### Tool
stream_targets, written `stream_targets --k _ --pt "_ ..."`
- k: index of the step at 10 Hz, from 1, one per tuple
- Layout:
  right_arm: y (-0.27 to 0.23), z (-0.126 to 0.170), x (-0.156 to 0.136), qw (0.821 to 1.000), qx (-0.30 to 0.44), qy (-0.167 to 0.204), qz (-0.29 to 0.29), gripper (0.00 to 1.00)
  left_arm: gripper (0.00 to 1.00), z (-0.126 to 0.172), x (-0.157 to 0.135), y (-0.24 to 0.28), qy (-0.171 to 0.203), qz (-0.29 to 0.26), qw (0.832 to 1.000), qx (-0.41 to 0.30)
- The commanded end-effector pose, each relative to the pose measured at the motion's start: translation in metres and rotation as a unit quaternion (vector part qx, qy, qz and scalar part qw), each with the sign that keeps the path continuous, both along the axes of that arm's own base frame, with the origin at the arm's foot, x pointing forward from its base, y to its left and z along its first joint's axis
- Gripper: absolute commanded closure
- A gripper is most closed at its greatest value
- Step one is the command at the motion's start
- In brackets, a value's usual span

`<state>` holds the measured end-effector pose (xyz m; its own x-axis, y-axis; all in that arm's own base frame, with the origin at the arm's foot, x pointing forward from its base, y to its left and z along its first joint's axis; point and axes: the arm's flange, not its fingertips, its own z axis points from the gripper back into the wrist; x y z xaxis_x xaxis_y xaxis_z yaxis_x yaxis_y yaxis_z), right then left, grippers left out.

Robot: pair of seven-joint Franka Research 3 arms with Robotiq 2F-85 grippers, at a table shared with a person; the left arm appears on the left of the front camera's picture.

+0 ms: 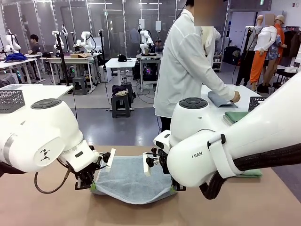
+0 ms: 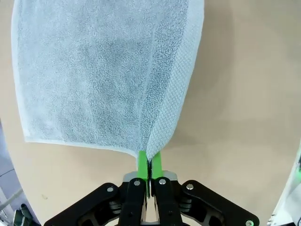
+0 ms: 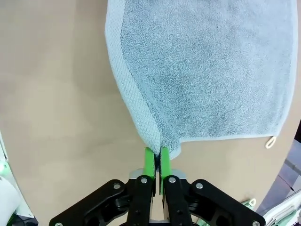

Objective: Fold the towels and place them in the basket.
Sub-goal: When a person lays out a Towel with hook on the table, fold it in half twice.

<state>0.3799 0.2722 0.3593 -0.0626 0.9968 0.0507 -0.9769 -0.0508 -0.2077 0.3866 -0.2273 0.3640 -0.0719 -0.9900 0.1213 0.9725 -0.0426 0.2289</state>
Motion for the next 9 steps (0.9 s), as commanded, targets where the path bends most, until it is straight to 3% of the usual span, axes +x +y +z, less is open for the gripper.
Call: stream_targets --k 1,3,5,9 --pt "0.000 0.000 -0.001 1.000 0.005 0.003 -0.005 0.94 0.96 0.000 0.000 0.000 0.000 -0.006 1.000 0.000" --pt "0.000 0.000 0.000 1.000 0.000 0.000 0.000 0.94 0.96 0.000 0.000 0.000 0.000 -0.006 1.000 0.000" --pt "0.002 0.007 0.020 1.000 -0.011 0.015 0.003 0.94 0.96 0.007 0.005 -0.001 0.002 0.004 1.000 -0.006" --pt "0.000 0.033 0.065 0.998 0.020 0.057 0.003 0.94 0.96 0.041 0.047 -0.001 0.000 0.032 0.999 -0.015"
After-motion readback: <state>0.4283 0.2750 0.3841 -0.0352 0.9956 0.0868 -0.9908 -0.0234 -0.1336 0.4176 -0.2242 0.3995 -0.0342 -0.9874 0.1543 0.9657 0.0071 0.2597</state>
